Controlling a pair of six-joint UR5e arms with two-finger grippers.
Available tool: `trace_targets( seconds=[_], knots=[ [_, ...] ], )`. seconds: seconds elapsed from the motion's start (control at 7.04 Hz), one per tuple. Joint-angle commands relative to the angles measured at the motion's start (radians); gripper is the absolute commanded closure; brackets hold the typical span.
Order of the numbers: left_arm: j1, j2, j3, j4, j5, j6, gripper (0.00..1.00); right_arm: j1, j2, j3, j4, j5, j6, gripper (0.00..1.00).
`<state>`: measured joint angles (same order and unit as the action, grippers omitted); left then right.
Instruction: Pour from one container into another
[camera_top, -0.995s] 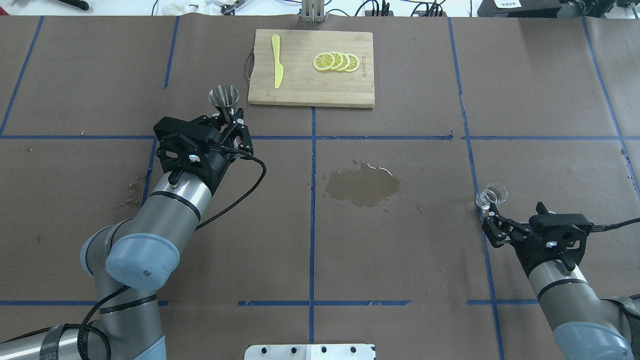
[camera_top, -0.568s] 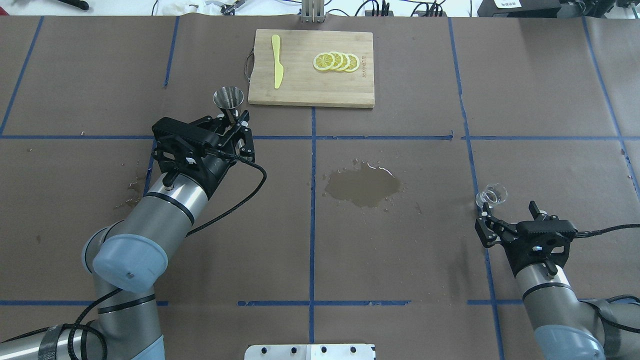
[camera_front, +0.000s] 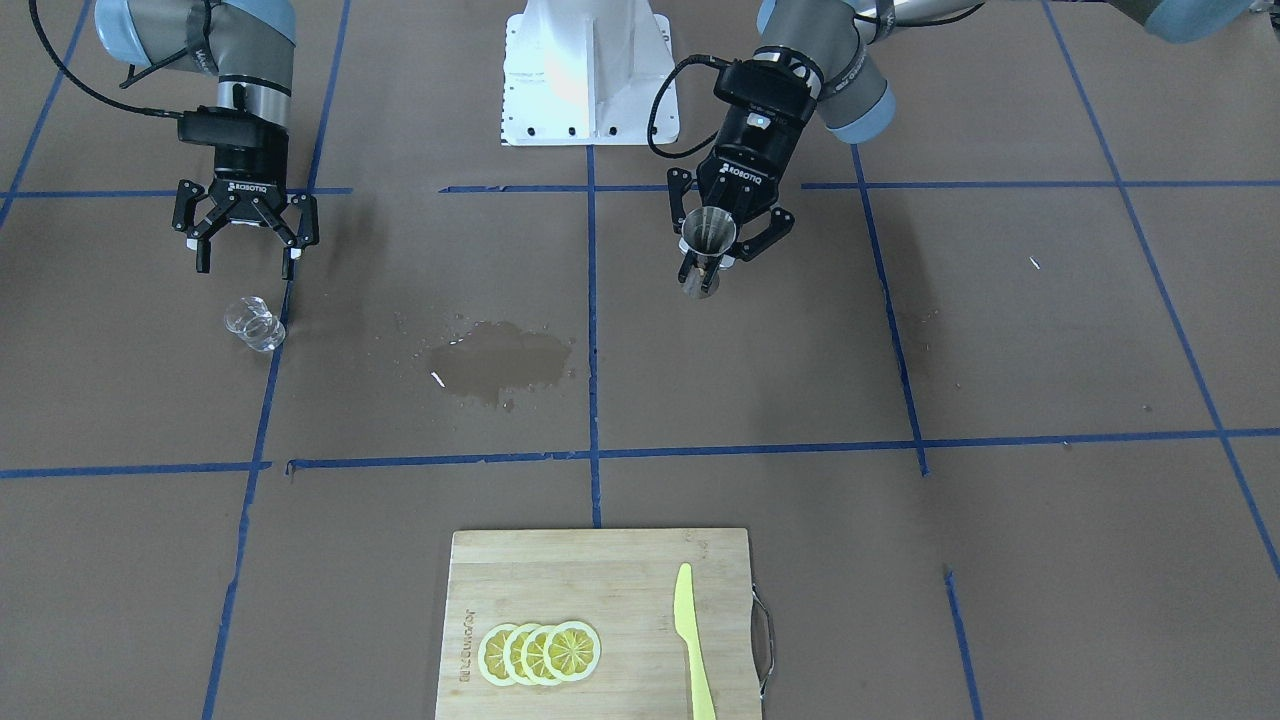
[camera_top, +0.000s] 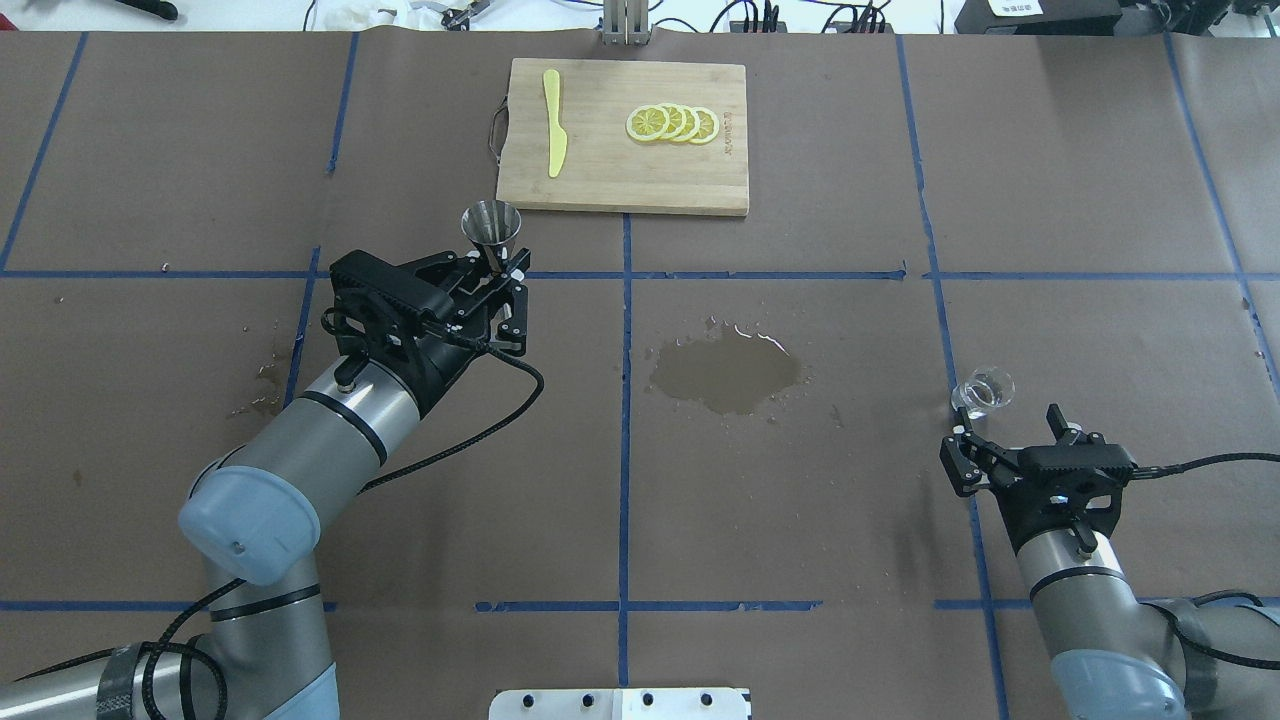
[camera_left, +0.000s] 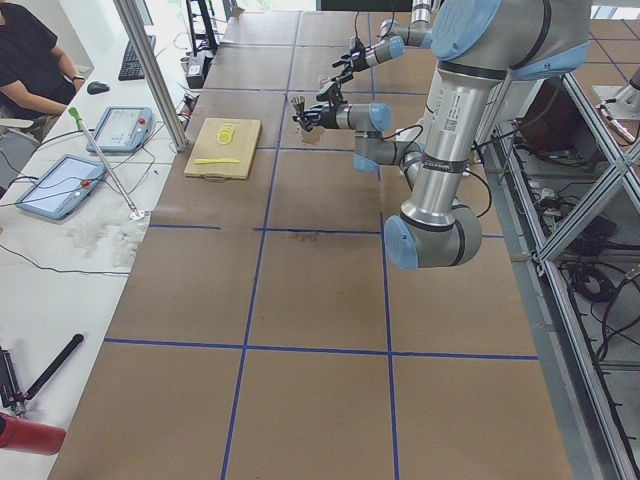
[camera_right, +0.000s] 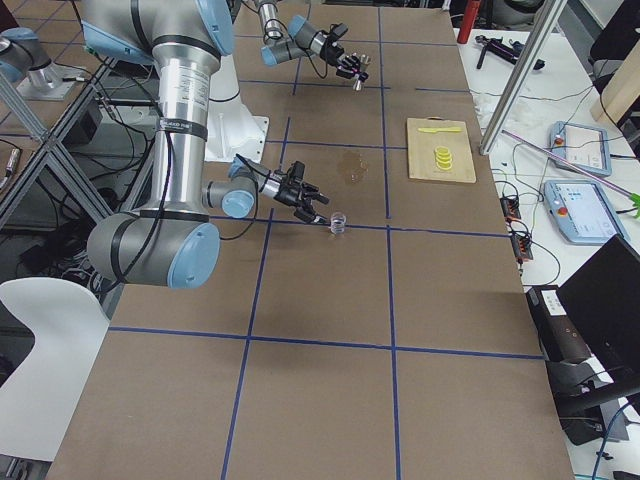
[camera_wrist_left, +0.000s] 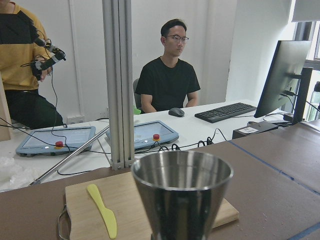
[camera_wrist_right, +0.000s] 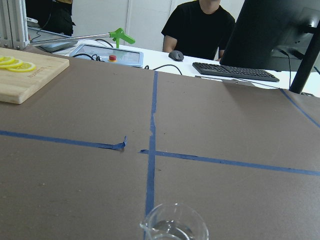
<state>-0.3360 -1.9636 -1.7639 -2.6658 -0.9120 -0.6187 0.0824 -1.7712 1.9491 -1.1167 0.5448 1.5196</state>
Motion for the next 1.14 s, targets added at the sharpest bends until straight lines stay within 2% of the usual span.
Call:
trace_targets(
  seconds=[0.0,0.57,0.99],
  knots=[
    [-0.001,-0.001,0.009,-0.005,-0.008,0.008,1.00,0.000,0.085,-0.074,0.008,-0.023,0.002,0.00],
    [-0.008,-0.001,0.008,-0.008,-0.010,0.054,1.00,0.011,0.084,-0.188,0.182,-0.032,-0.001,0.00],
    [-0.009,0.000,0.007,-0.008,-0.010,0.056,1.00,0.040,0.084,-0.185,0.193,-0.031,-0.001,0.00]
  ],
)
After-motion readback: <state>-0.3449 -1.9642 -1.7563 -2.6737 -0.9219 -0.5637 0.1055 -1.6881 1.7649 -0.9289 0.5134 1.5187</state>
